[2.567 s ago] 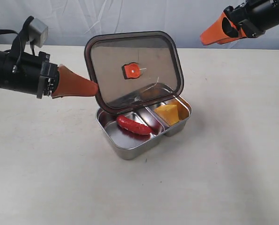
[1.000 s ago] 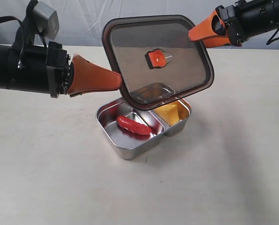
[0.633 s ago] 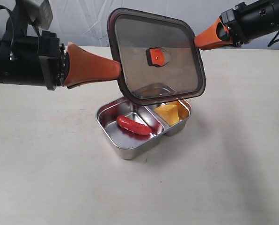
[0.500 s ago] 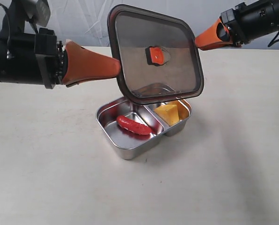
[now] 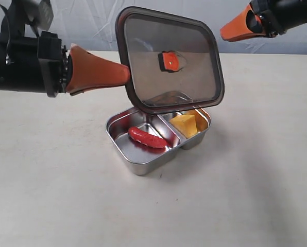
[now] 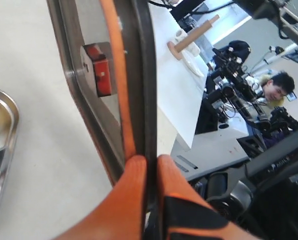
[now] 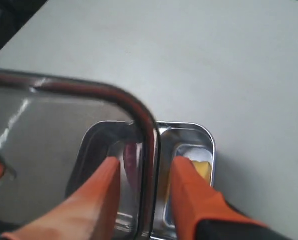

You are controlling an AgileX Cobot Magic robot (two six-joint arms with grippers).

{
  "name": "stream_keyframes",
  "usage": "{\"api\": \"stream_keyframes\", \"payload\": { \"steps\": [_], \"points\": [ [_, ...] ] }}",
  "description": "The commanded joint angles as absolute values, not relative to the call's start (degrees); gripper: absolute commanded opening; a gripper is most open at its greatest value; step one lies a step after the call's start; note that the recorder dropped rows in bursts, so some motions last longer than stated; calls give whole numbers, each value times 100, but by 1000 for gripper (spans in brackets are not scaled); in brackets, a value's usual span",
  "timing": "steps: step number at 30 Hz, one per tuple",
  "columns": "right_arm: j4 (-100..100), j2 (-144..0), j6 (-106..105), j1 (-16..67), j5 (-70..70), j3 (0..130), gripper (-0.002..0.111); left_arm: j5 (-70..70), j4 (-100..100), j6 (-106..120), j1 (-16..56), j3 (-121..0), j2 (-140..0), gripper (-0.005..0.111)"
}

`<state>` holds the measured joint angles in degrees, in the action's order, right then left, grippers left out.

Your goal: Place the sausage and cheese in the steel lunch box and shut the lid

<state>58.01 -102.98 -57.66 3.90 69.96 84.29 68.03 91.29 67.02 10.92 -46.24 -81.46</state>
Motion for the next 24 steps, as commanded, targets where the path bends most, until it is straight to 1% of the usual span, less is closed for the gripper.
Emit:
{"api": "stream_keyframes", "payload": {
  "steps": [1,4,9,11,18,24],
  "points": [
    [5555,-10092,-5290,380,6996,8433,34,6996,9603,6492,706,-4619,-8085,0],
    [5596,-10087,-5289,380,6996,8433,34,6996,9995,6403,466,-4619,-8073,0],
    [6084,-10087,-5289,346,6996,8433,50,6996,9974,6198,421,-4619,-8012,0],
    [6112,-10087,-5289,287,6996,8433,52,6996,9934,6145,421,-4619,-7978,0],
    [6336,-10558,-5308,72,6996,8433,53,6996,9995,6005,782,-4619,-7745,0],
    [6494,-11005,-5439,53,6996,8433,53,6996,9995,6016,1097,-4619,-7599,0]
  ]
}}
